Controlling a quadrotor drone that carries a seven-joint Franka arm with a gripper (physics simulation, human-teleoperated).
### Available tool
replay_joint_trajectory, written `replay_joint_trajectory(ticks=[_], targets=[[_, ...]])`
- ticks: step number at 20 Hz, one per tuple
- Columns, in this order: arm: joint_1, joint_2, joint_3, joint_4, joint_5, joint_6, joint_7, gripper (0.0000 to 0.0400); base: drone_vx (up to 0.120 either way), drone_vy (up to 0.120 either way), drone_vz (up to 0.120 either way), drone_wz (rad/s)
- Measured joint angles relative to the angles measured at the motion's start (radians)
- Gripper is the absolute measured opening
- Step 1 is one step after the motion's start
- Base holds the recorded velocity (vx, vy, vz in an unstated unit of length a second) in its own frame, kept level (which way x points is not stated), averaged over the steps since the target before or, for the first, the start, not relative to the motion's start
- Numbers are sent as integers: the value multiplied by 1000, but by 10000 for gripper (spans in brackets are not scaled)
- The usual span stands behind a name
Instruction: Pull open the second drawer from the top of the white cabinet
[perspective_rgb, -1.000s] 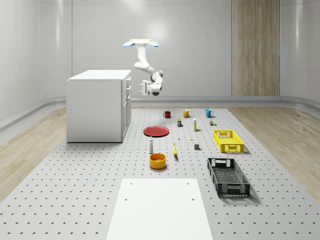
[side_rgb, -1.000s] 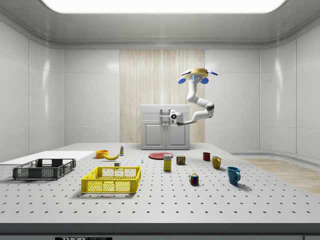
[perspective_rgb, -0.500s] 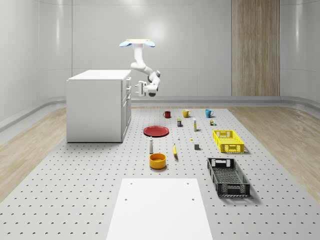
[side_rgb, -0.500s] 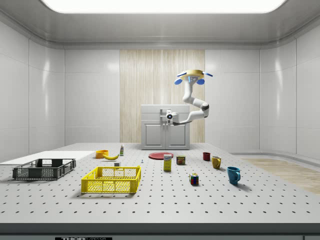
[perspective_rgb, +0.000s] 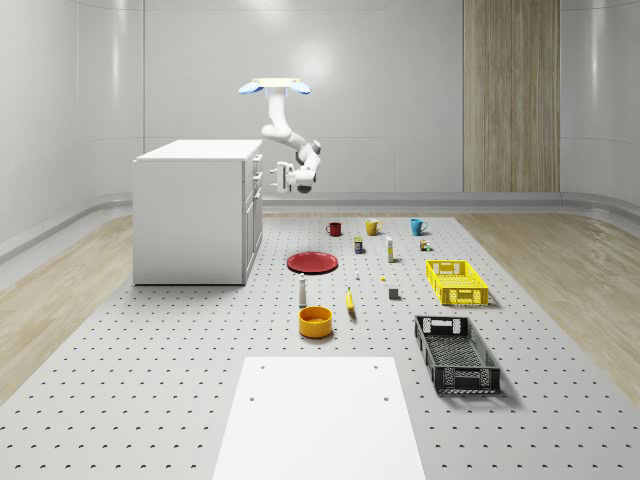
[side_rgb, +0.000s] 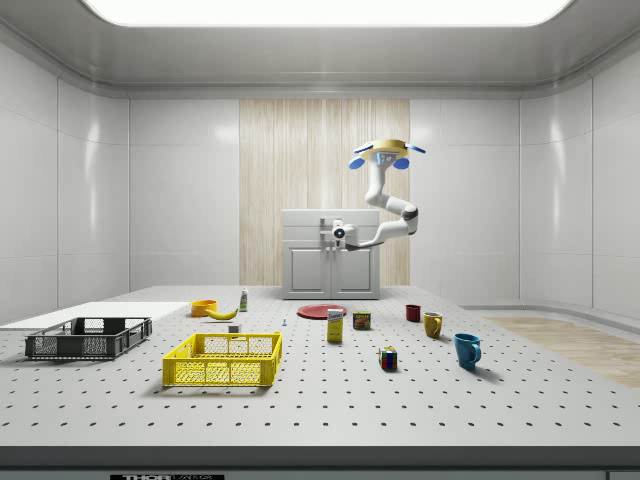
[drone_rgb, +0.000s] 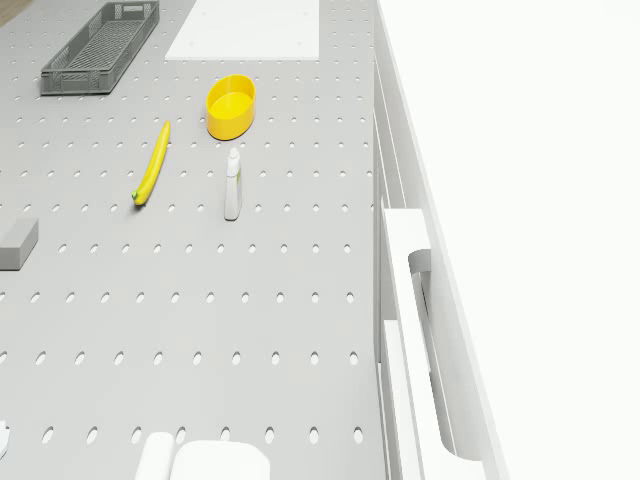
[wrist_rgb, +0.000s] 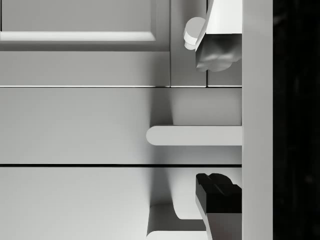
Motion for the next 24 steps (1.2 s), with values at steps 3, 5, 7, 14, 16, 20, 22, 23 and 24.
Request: replay_joint_trajectory(ticks=[3, 5, 7, 14, 16, 20, 22, 23, 24], targets=[[3, -3, -1, 0, -3, 3, 2, 300, -120, 0, 0, 0], [5, -5, -1, -1, -5, 4, 4, 300, -20, 0, 0, 0], [6, -7, -2, -1, -6, 6, 5, 300, 0, 0, 0, 0], [12, -14, -3, -2, -12, 11, 10, 300, 29, 0, 0, 0], [13, -16, -3, -2, -14, 12, 11, 300, 120, 0, 0, 0], [16, -19, -4, -2, -16, 15, 14, 300, 50, 0, 0, 0], [17, -21, -4, -3, -18, 16, 15, 300, 0, 0, 0, 0], [18, -21, -5, -3, -18, 17, 15, 300, 0, 0, 0, 0], [18, -22, -5, -3, -19, 17, 16, 300, 0, 0, 0, 0]])
